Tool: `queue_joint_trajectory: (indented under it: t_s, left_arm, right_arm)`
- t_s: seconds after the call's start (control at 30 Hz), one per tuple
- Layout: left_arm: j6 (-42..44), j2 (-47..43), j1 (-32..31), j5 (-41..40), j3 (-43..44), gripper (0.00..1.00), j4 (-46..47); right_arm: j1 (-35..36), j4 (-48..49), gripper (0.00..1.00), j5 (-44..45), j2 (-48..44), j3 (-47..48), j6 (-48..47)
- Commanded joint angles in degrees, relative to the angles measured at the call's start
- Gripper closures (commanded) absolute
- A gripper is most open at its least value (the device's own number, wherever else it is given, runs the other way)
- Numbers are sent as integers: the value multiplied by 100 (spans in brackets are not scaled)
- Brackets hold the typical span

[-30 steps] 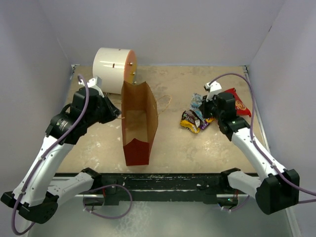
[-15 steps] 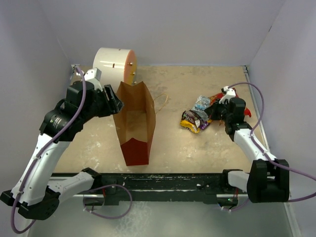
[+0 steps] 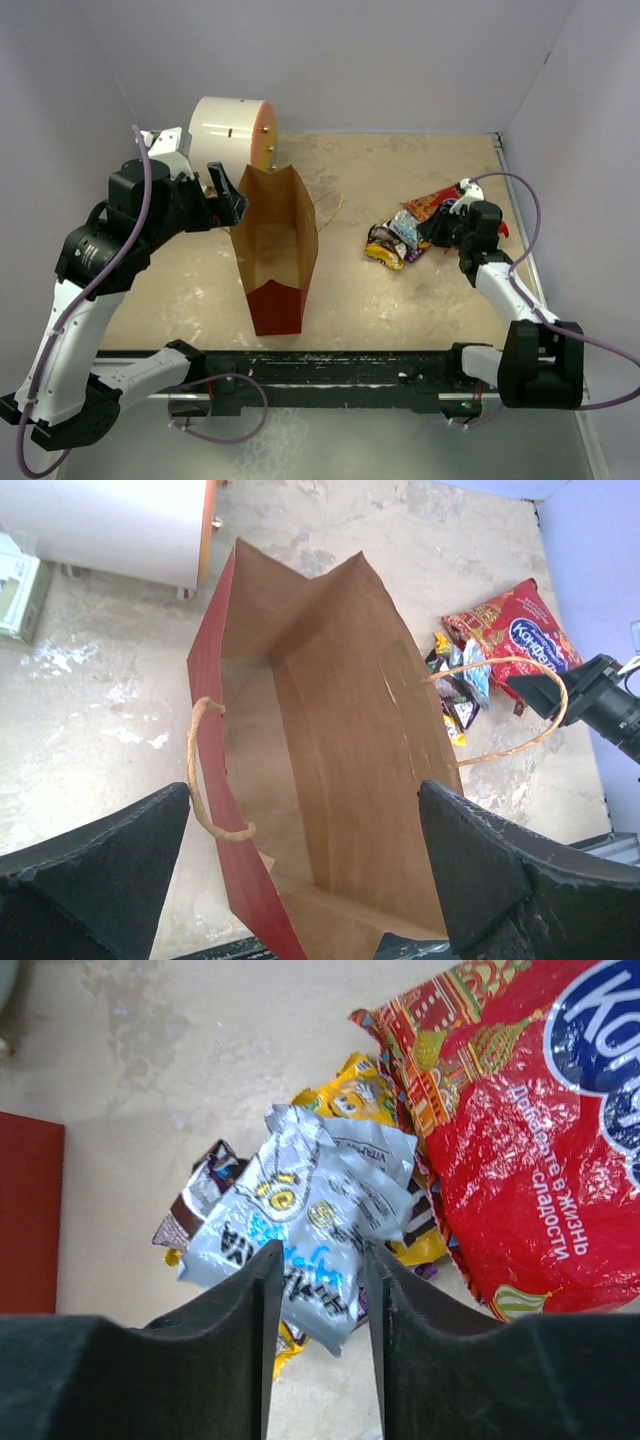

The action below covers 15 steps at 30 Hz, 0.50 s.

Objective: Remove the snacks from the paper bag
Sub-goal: Place the snack at the center of the board, then reset both arms

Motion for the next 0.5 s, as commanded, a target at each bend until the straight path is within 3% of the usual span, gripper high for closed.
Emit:
queue_joint_trajectory:
  t_s: [0.0,0.1,0.2,0.27,0.3,0.33,0.47]
  left_arm:
    - [194,66,37,-124,420,1,-48]
    - [185,85,36,-98,534,1,-76]
    - [200,87,31,-55,636,1,-60]
    - [250,99,37,32,683,1,8]
    - [273,121,37,63,714,1,34]
    - [280,139,37,89,745,1,57]
    - [215,231,37,187,868,1,176]
  right_arm:
    - [-33,-438,57,140,85,394,-216]
    - [-29,-1133,51,353,84,759,-753]
    - [17,-1811,38,536,151,1304,-844]
    - [159,-2330,23,556,229,1771,-868]
    - [300,-2560,7,702,245,2102,-836]
    - [515,-2756,1,864,252,2430,-722]
    - [1436,-3555,0,1052,277,3667,-150]
